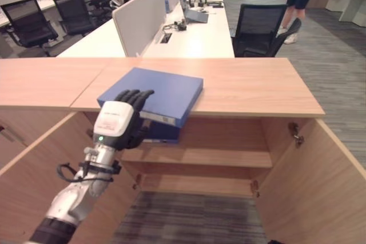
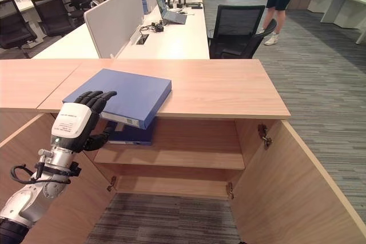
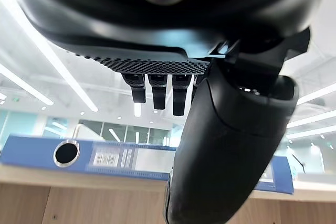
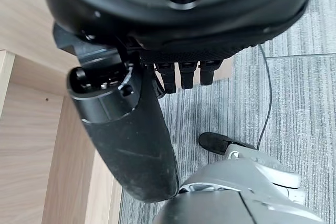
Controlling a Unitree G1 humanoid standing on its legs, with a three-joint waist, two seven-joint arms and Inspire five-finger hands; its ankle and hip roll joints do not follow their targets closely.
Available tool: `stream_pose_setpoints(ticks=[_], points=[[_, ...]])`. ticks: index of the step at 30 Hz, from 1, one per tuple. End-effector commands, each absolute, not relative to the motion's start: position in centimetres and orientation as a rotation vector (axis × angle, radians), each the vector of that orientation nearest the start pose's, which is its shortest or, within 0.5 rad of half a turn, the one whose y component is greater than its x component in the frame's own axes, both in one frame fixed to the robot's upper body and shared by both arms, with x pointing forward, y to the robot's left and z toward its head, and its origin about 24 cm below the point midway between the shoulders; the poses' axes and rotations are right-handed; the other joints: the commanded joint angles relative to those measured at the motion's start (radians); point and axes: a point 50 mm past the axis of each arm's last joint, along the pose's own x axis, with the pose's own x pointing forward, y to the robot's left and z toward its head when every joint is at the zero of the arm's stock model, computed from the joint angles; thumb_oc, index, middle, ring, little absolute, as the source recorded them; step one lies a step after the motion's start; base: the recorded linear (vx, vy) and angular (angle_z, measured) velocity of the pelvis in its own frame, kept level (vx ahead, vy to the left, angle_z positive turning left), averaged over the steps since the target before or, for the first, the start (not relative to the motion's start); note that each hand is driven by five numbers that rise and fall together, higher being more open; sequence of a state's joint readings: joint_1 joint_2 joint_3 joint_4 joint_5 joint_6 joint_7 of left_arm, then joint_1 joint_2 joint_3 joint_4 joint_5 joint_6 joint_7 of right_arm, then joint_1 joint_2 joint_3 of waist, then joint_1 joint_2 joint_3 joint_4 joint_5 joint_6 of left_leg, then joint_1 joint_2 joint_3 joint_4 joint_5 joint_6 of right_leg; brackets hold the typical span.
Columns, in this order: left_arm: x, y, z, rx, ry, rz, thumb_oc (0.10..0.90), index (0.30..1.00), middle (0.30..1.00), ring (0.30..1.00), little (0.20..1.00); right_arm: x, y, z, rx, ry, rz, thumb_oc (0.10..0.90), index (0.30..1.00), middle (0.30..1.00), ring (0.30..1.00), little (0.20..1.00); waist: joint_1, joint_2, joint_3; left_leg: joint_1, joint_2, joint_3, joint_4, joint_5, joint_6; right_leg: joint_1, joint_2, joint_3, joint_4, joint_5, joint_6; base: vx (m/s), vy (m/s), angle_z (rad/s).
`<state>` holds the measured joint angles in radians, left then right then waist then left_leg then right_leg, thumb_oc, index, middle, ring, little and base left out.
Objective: Put the empty folder in the office cabinet
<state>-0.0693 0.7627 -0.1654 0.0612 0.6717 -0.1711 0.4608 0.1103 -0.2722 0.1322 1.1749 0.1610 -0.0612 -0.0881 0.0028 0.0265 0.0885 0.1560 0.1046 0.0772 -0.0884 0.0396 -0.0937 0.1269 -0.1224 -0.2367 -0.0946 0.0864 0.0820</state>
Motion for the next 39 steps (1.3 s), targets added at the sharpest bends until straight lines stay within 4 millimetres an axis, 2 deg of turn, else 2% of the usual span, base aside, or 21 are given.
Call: stream_pose_setpoints(ticks=[1, 8, 12, 18, 24, 39], points=[[29.1, 23.8, 17.7, 1.319, -0.701, 0.299, 0.8, 0.9, 0.9, 0.9, 0.9, 8.4, -25.8, -15.3, -0.209, 1.135, -0.292, 0.8, 0.9, 0.9, 0.9, 0.9, -0.003, -0.015, 0.04, 0.078, 0.032, -0.001, 0.001, -0.149, -0.028, 0.044, -0.091, 0.029, 0.023, -0.098, 0.121, 0.02, 0.015, -0.04], [29.6, 23.9, 17.7, 1.35, -0.693, 0.294, 0.8, 0.9, 0.9, 0.9, 0.9, 8.1, -26.0, -15.4, -0.192, 1.151, -0.312, 0.8, 0.9, 0.9, 0.9, 0.9, -0.008, -0.02, 0.035, 0.086, 0.034, 0.006, 0.001, -0.156, -0.026, 0.043, -0.089, 0.034, 0.025, -0.1, 0.121, 0.01, 0.005, -0.03], [30.0, 24.2, 18.0, 1.413, -0.684, 0.295, 0.8, 0.9, 0.9, 0.9, 0.9, 8.0, -26.1, -15.4, -0.109, 1.14, -0.387, 0.8, 0.9, 0.9, 0.9, 0.9, -0.016, -0.016, 0.031, 0.094, 0.032, 0.012, 0.001, -0.159, -0.026, 0.046, -0.088, 0.041, 0.024, -0.101, 0.122, 0.02, 0.016, -0.07], [30.7, 24.9, 20.0, 1.58, -0.709, 0.285, 0.8, 0.9, 0.9, 0.9, 0.9, 7.2, -26.4, -15.5, -0.037, 1.158, -0.447, 0.8, 0.9, 0.9, 0.9, 0.9, -0.033, -0.003, 0.022, 0.114, 0.033, 0.028, 0.001, -0.168, -0.029, 0.057, -0.088, 0.049, 0.021, -0.106, 0.124, 0.02, 0.013, -0.06], [30.8, 25.0, 20.5, 1.632, -0.719, 0.277, 0.8, 0.9, 0.9, 0.9, 0.9, 6.8, -26.7, -15.6, -0.031, 1.17, -0.467, 0.8, 0.9, 0.9, 0.9, 0.9, -0.036, 0.003, 0.022, 0.118, 0.032, 0.032, 0.001, -0.168, -0.029, 0.06, -0.086, 0.051, 0.021, -0.108, 0.124, 0.0, 0.002, -0.01], [31.7, 25.2, 18.6, 1.602, -0.624, 0.258, 0.8, 0.9, 0.9, 0.9, 0.9, 7.1, -26.7, -15.5, 0.007, 1.152, -0.501, 0.8, 0.9, 0.9, 0.9, 0.9, -0.052, 0.001, 0.026, 0.109, 0.031, 0.038, 0.001, -0.168, -0.028, 0.05, -0.085, 0.058, 0.022, -0.105, 0.126, 0.0, 0.001, -0.02]])
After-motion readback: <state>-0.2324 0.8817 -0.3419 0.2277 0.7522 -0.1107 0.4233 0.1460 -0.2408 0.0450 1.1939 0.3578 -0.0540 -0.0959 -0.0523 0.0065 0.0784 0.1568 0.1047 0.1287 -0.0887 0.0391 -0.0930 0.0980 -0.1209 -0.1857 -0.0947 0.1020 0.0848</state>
